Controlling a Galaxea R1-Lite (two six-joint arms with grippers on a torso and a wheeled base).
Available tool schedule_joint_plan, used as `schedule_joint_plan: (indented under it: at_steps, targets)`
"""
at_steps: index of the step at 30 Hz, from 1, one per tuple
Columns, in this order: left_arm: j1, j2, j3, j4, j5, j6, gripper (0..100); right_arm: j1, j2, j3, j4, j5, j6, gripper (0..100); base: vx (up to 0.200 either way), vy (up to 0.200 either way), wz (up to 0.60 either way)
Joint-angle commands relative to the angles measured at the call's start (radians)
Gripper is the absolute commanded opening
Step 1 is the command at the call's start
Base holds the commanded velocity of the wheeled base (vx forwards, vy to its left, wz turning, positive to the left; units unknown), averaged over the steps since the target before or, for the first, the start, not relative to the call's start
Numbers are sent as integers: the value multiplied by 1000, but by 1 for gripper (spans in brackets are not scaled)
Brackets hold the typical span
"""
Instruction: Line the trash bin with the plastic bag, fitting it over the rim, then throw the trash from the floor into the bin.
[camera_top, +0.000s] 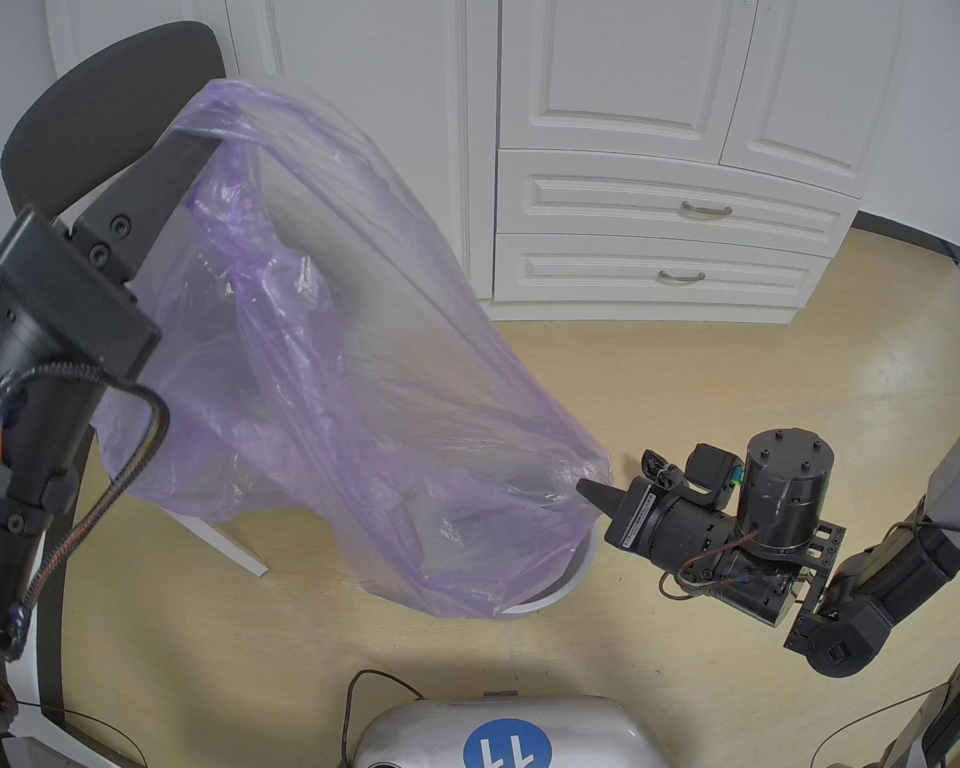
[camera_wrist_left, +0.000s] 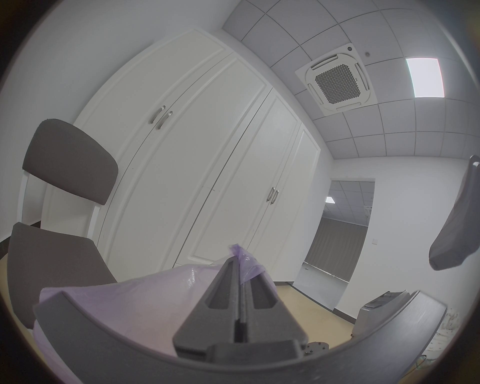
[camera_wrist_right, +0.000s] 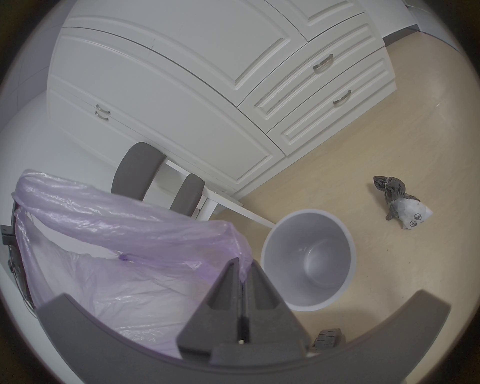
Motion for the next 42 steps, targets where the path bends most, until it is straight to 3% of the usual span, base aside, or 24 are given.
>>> schedule_joint_plan:
  at_steps: [1,6,14,16,17,22,28,37,42]
  targets:
    - [8,42,4,0,2,-17,0,-1,-23,9,0,2,-10,0,0,0,0]
    - [27,68,7,12,2,-49,0,-24,-106,4,102,2,-90,0,0,0,0]
    - [62,100,41,31,-1,-49,0,-118,-348,-134,565,-10,-162,0,0,0,0]
    - [64,103,45,37,-3,-49,0,-127,-360,-140,588,-11,-168,0,0,0,0]
    - [65,128,68,74,-6,-51,0,-171,-439,-152,683,-11,-238,0,0,0,0]
    - [79,238,82,85,-6,-101,0,-227,-567,-149,763,-11,-361,0,0,0,0]
    - [97,376,82,74,-6,-164,0,-228,-663,-138,882,-21,-478,0,0,0,0]
    - [176,376,105,80,-9,-160,0,-282,-647,-115,907,-137,-619,0,0,0,0]
    - [223,379,160,81,-95,-114,0,-286,-646,-89,907,-186,-677,0,0,0,0]
